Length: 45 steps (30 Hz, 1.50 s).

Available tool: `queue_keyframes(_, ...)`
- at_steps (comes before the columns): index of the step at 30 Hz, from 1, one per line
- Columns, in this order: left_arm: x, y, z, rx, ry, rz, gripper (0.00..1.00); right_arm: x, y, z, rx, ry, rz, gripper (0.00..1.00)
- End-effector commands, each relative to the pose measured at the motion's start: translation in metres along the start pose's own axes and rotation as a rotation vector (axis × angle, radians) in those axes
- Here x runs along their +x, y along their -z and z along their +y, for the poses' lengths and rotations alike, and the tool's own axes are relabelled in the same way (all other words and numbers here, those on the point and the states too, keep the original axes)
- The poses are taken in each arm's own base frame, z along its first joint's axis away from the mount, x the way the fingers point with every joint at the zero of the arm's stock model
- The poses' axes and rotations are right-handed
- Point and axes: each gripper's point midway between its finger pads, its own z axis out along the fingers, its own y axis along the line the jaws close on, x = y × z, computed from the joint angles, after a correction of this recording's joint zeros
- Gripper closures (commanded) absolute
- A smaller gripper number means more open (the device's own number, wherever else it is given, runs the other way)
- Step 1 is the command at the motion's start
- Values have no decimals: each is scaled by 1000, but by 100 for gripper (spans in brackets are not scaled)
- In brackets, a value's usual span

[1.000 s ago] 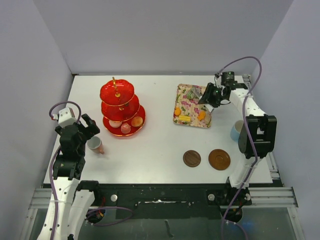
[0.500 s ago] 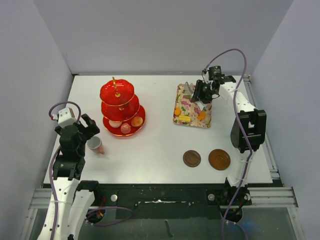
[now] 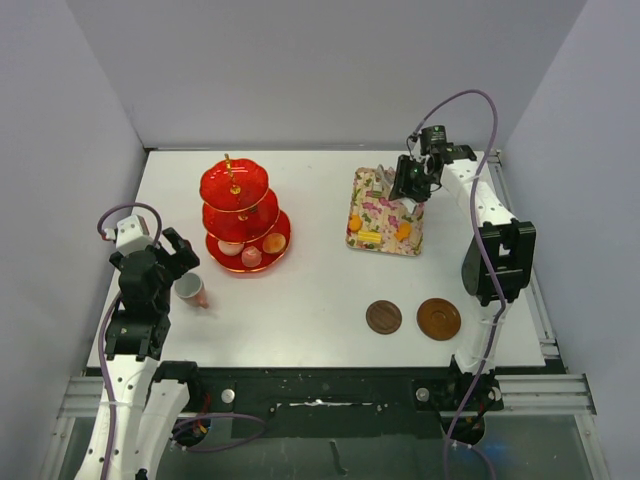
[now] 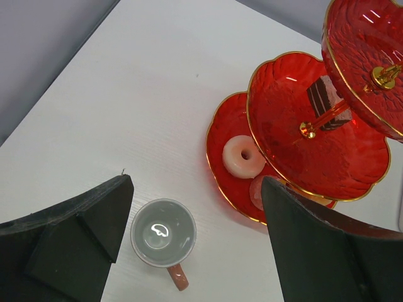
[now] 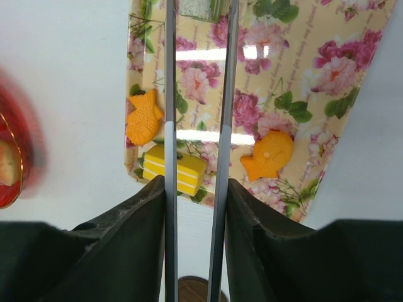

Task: Serve the afternoon tea
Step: Pick up the desert from the tray.

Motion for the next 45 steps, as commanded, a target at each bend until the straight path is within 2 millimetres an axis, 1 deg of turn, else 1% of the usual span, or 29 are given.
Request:
queue_keyframes(1,-21,1,-10,42,18,-74,18,-21,27,9,9,54,-81,64)
queue_keyframes(6,-22,2,-10,43,18,-76,18,-14,19,11,27,84,-48,64)
queue_keyframes(13,-22,2,-10,43,18,-76,19,-17,17,16,32,95,-49,64)
queue_keyframes(16,-22,2,-9,41,19,-78,18,-15,14,19,31,105,-39,64)
queue_keyframes(21,-22,2,-9,42,19,-78,18,-14,12,12,102,110,-41,64)
queue_keyframes(28,-22,2,-9,42,19,-78,18,-15,19,13,124,123,-58,64)
queue_keyframes(35,-22,2,-10,44,19,-78,18,-9,11,15,109,126,-27,64)
queue_keyframes(45,-22,2,-9,41,19,-79,18,-5,2,14,112,135,-2,63)
